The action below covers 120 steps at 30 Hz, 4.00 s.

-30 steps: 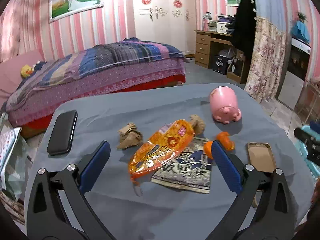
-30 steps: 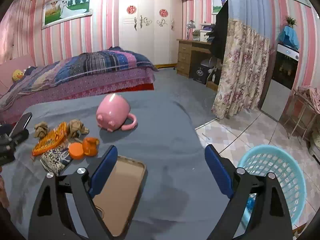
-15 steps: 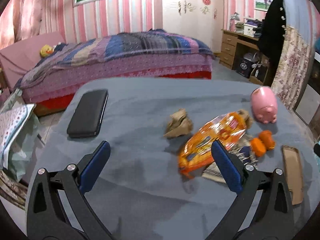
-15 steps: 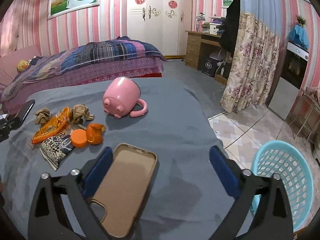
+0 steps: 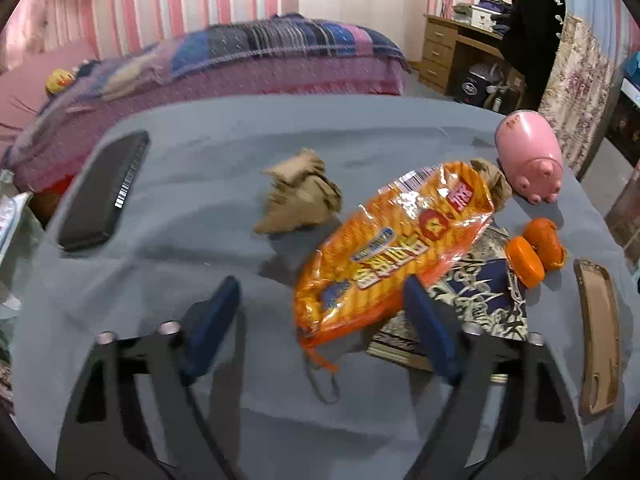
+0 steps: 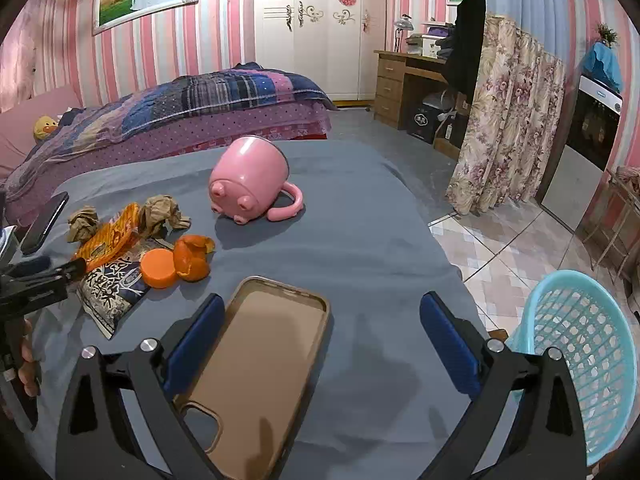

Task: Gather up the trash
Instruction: 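Grasp the orange snack wrapper with the left tool while the right tool grasps an orange peel, then carry the wrapper and orange peel over the basket and open both tools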

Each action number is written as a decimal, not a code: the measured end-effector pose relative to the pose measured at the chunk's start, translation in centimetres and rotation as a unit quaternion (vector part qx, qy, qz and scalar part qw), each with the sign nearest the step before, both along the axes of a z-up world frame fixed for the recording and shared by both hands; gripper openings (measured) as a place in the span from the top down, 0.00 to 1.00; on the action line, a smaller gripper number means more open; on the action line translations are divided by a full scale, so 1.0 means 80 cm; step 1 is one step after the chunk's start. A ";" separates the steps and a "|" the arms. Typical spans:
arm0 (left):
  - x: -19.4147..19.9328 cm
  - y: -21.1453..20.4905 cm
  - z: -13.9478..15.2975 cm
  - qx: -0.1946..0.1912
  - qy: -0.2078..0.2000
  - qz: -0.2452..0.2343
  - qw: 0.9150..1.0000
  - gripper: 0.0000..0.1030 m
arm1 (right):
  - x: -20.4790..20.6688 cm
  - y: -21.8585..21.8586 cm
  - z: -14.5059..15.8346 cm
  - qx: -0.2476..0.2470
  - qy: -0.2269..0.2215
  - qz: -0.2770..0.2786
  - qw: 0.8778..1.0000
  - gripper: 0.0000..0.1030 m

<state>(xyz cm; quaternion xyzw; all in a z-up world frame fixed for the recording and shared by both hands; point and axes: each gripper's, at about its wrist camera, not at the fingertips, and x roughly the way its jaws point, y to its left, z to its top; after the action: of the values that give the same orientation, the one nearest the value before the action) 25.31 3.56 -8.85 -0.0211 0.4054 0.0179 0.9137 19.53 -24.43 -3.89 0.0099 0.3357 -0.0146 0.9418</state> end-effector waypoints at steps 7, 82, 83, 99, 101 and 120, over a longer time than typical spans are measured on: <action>-0.008 0.006 0.002 -0.018 0.007 -0.015 1.000 0.77 | 0.005 0.014 -0.002 0.018 0.003 0.009 1.000 0.07; -0.053 -0.296 0.118 0.005 -0.086 -0.183 0.979 0.81 | -0.095 -0.191 0.038 0.025 -0.034 -0.092 0.995 0.83; -0.057 -0.306 0.116 0.007 -0.086 -0.192 0.978 0.81 | -0.102 -0.204 0.039 0.028 -0.038 -0.104 0.993 0.83; -0.110 -0.475 0.064 -0.001 -0.070 -0.337 0.939 0.79 | -0.158 -0.307 0.025 0.053 -0.044 -0.224 0.972 0.83; -0.114 -0.486 0.057 -0.002 -0.067 -0.346 0.936 0.78 | -0.161 -0.315 0.023 0.060 -0.045 -0.233 0.970 0.83; -0.097 -0.439 0.087 0.009 -0.127 -0.274 0.953 0.17 | -0.153 -0.323 -0.005 0.070 -0.036 -0.235 0.969 0.82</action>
<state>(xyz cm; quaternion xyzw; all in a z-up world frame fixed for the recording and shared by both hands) 17.56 -31.58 -1.89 0.0970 0.2756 -0.2324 0.9277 7.29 -50.24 -4.32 0.1548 0.2901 -0.2122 0.9203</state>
